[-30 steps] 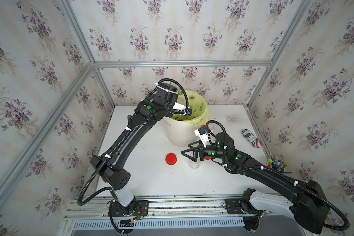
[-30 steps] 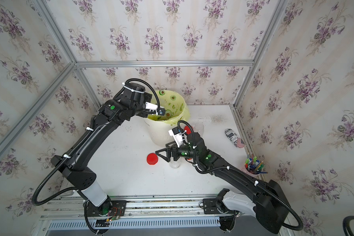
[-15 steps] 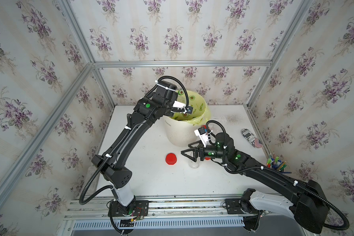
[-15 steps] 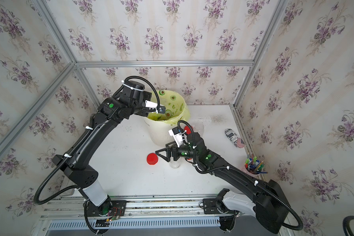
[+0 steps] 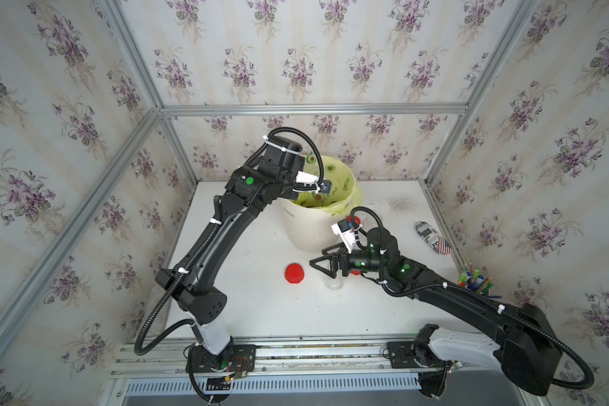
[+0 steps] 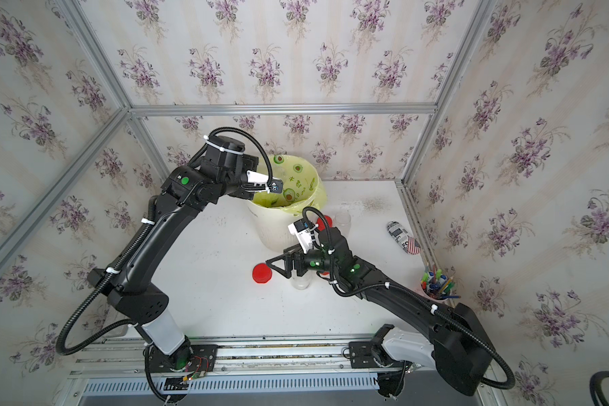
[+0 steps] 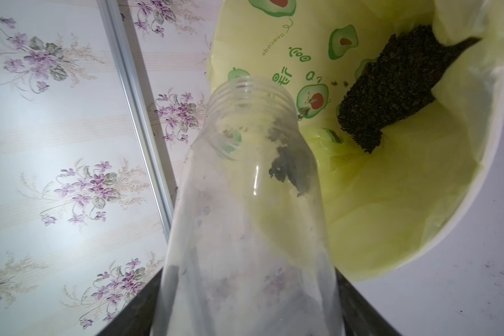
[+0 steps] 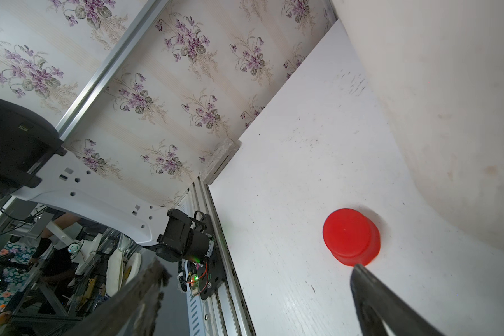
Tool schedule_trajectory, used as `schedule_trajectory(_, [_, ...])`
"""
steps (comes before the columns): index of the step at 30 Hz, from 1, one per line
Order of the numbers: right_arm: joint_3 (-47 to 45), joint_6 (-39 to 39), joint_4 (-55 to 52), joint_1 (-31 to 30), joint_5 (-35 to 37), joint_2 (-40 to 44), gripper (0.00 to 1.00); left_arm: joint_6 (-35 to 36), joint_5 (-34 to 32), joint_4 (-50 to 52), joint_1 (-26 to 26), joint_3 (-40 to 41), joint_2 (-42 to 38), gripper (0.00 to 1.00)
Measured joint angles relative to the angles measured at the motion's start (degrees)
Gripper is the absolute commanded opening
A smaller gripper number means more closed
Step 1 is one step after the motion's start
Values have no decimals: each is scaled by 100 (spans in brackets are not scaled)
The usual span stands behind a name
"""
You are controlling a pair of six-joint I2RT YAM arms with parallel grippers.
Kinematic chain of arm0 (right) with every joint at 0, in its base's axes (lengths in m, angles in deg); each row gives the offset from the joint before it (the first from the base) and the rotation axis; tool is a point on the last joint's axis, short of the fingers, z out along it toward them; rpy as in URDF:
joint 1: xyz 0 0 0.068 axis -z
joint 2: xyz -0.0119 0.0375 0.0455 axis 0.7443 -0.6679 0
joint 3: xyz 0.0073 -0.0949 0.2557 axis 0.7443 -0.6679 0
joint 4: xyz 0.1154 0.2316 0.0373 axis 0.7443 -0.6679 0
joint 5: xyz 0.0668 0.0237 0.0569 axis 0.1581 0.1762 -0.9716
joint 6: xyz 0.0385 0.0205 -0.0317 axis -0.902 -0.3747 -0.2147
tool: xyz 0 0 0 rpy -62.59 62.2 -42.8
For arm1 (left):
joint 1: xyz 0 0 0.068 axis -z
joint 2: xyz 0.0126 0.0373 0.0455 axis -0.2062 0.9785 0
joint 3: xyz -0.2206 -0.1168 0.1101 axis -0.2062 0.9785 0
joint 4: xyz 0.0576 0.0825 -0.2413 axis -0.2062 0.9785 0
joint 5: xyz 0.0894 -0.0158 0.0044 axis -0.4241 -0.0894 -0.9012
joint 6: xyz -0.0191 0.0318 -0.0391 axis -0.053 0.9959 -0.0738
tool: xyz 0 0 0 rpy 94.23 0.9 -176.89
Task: Empty moldy tea leaves from jars
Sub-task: Pour the moldy tea leaves from the jar into the trash bin.
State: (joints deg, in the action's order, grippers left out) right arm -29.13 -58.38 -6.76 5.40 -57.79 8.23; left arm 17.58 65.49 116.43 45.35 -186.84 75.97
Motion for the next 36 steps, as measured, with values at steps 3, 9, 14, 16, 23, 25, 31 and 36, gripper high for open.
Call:
schedule_trajectory(3, [0, 0, 7, 0, -2, 22, 98, -85, 46, 96, -7, -37, 131, 75])
schedule_trajectory(9, [11, 2, 11, 0, 2, 31, 98, -297, 389, 175, -59, -431, 227, 75])
schedule_trajectory(14, [26, 0, 11, 0, 0, 2, 98, -400, 428, 299, -92, -295, 273, 74])
schedule_trajectory(16, [55, 0, 22, -2, -2, -50, 98, -396, 393, 361, -105, -271, 321, 73])
schedule_trajectory(23, [146, -17, 70, -2, -50, -201, 98, -402, 289, 387, -111, -485, 339, 73])
schedule_trajectory(25, [149, -24, 83, -2, -59, -201, 98, -404, 317, 385, -111, -409, 328, 73])
schedule_trajectory(31, [142, -66, 118, -2, -59, -195, 98, -457, 374, 452, -116, -573, 448, 73])
schedule_trajectory(36, [127, -68, 127, -2, -57, -175, 97, -555, 450, 420, -116, -498, 400, 73])
